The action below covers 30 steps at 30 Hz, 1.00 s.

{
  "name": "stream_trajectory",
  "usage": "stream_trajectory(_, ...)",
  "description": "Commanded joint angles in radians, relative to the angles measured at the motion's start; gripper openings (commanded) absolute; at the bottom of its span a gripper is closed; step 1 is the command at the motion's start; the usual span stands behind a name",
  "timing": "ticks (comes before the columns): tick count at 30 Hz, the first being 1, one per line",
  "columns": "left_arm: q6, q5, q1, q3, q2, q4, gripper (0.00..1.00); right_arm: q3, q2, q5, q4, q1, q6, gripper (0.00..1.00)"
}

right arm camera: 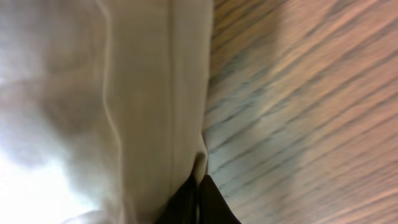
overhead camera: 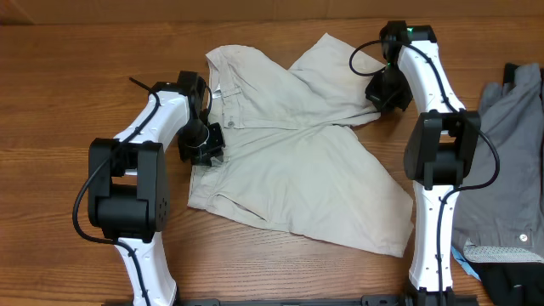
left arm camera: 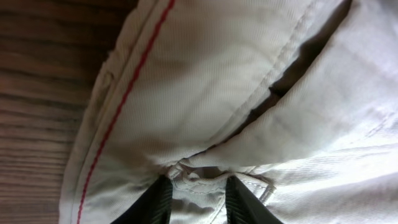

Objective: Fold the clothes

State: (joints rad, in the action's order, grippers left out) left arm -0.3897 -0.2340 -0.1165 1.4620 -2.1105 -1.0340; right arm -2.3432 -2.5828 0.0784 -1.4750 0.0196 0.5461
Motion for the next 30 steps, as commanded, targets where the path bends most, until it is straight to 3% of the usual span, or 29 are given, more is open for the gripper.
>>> stream_trajectory(1,0.023,-0.002,-0.013,-0.034,-0.029,-0.010,0.38,-0.009,0.143,0.077,-0.008,-0.064,0.011,0.08)
stream_trajectory(3,0.051,-0.002,-0.013,-0.018,0.024,-0.001,0.47,-0.009,0.190,0.078,-0.026,-0.068,0.004,0.15)
stream_trajectory(6,0.098,0.001,-0.013,0.007,0.096,0.028,0.64,-0.009,0.246,0.078,-0.064,-0.069,-0.004,0.36)
stream_trajectory(7,0.102,0.001,-0.012,0.016,0.118,0.044,0.74,-0.009,0.260,0.077,-0.079,-0.069,-0.003,0.39)
stream_trajectory(9,0.102,0.000,-0.011,0.026,0.150,0.089,0.81,-0.009,0.279,0.073,-0.111,-0.069,-0.003,0.39)
stream_trajectory(18,0.090,-0.087,-0.002,0.026,0.084,0.288,0.63,-0.009,0.334,0.058,-0.196,-0.075,0.001,0.37)
stream_trajectory(26,0.098,-0.130,-0.002,0.026,-0.013,0.344,0.62,-0.009,0.365,0.060,-0.219,-0.082,-0.003,0.37)
stream_trajectory(30,0.098,-0.227,-0.002,0.026,-0.029,0.381,0.57,-0.009,0.374,0.060,-0.219,-0.082,-0.003,0.37)
